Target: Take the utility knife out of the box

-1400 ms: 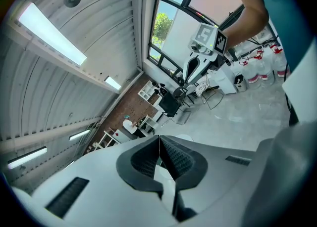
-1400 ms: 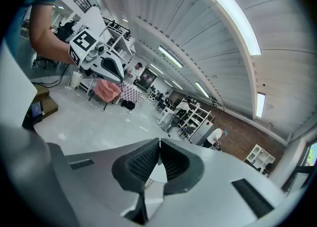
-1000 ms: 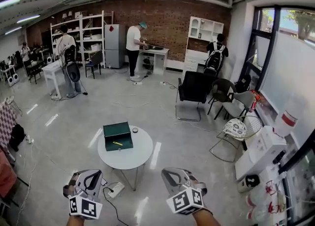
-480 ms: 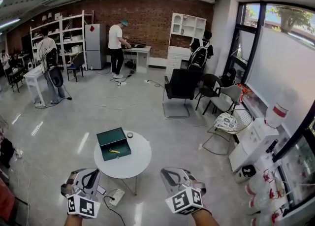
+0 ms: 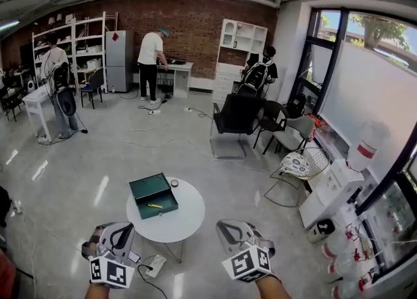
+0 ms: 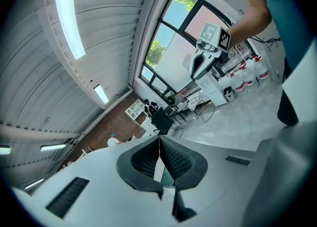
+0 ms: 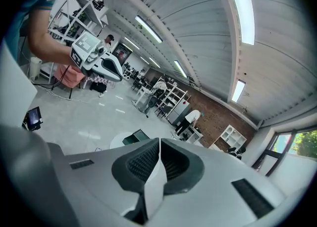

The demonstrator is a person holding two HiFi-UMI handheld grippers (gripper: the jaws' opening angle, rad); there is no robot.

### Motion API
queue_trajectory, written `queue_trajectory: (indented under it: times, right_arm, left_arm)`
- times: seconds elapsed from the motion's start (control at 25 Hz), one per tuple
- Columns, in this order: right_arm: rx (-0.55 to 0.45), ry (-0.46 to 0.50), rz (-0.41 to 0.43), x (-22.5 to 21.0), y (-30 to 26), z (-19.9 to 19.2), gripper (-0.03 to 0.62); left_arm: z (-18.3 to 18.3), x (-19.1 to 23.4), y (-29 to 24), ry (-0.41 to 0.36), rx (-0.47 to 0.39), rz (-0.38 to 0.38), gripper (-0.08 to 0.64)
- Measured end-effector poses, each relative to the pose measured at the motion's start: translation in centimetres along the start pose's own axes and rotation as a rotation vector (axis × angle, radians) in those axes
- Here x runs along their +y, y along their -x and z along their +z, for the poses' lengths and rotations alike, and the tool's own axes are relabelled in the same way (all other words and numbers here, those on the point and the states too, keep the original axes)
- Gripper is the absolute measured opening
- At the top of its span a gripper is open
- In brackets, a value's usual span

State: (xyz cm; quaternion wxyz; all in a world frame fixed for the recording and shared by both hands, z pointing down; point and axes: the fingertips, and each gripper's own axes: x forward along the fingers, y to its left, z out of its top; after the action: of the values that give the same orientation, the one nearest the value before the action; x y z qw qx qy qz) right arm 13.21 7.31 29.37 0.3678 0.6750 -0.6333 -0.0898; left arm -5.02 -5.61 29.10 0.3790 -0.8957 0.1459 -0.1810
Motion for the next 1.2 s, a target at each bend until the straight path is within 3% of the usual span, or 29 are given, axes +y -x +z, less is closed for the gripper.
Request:
queue_trajectory:
  times: [0.32, 0.64, 0.92, 1.2]
  right_arm:
    - [-0.025, 0.021, 0.046, 0.4, -6.5, 3.1, 0.04]
    - [-0.104, 0.046, 0.172, -0.1, -17.6, 5.4, 0.04]
    - [-0.168, 0.082, 0.304, -2.6, -28.2, 5.1, 0.04]
    - [-0.204, 0.099, 0.39, -5.0, -36.2, 4.3, 0.04]
  left_arm:
    - [-4.7, 3.5, 0.2, 0.028, 0.041, 0.041, 0.02]
    - [-11.2, 7.4, -1.1, 0.067, 0.188, 0.108, 0.02]
    - [-14.4, 10.6, -7.2, 0.107, 0.294, 0.179, 0.02]
    - [-16.6, 11.9, -13.4, 0.142, 0.362, 0.195, 0.02]
